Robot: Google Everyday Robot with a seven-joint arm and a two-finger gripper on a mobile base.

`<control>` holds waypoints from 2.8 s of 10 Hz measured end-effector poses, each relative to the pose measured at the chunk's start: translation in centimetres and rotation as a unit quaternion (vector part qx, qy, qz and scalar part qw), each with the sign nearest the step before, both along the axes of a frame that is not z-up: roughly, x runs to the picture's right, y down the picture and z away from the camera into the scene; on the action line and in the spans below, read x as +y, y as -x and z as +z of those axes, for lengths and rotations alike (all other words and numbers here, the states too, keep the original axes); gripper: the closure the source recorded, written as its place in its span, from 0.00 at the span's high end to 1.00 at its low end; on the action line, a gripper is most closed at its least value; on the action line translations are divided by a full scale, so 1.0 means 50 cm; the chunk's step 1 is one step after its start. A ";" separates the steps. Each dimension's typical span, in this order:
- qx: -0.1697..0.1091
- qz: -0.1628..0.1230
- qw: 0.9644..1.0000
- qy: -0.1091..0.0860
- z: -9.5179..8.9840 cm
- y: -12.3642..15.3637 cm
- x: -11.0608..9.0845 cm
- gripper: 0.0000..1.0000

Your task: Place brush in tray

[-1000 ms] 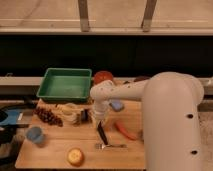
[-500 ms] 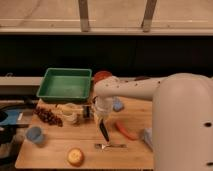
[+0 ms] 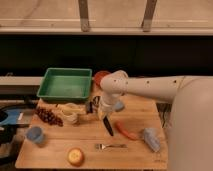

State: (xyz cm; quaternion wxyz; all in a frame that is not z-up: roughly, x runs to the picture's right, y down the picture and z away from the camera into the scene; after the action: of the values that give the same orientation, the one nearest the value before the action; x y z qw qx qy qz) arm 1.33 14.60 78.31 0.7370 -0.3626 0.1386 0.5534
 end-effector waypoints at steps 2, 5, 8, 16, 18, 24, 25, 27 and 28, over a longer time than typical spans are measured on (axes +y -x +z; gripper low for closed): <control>0.003 0.004 1.000 -0.016 -0.021 -0.016 -0.024 0.00; 0.006 0.005 0.999 -0.053 -0.057 -0.031 -0.093 0.00; -0.004 0.002 0.997 -0.073 -0.028 -0.003 -0.170 0.00; -0.058 -0.023 0.994 -0.093 0.103 0.212 -0.285 0.00; -0.084 -0.025 0.992 -0.092 0.114 0.243 -0.301 0.00; -0.095 -0.025 0.991 -0.091 0.112 0.254 -0.305 0.00; -0.095 -0.018 0.991 -0.093 0.113 0.252 -0.303 0.00; -0.073 0.003 0.992 -0.104 0.133 0.207 -0.310 0.00; -0.066 0.006 0.992 -0.107 0.147 0.200 -0.318 0.00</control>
State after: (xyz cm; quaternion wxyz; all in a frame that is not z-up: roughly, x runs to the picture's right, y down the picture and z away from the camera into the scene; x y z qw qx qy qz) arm -8.66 -1.32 85.65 0.7756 -0.3180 0.0268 0.5446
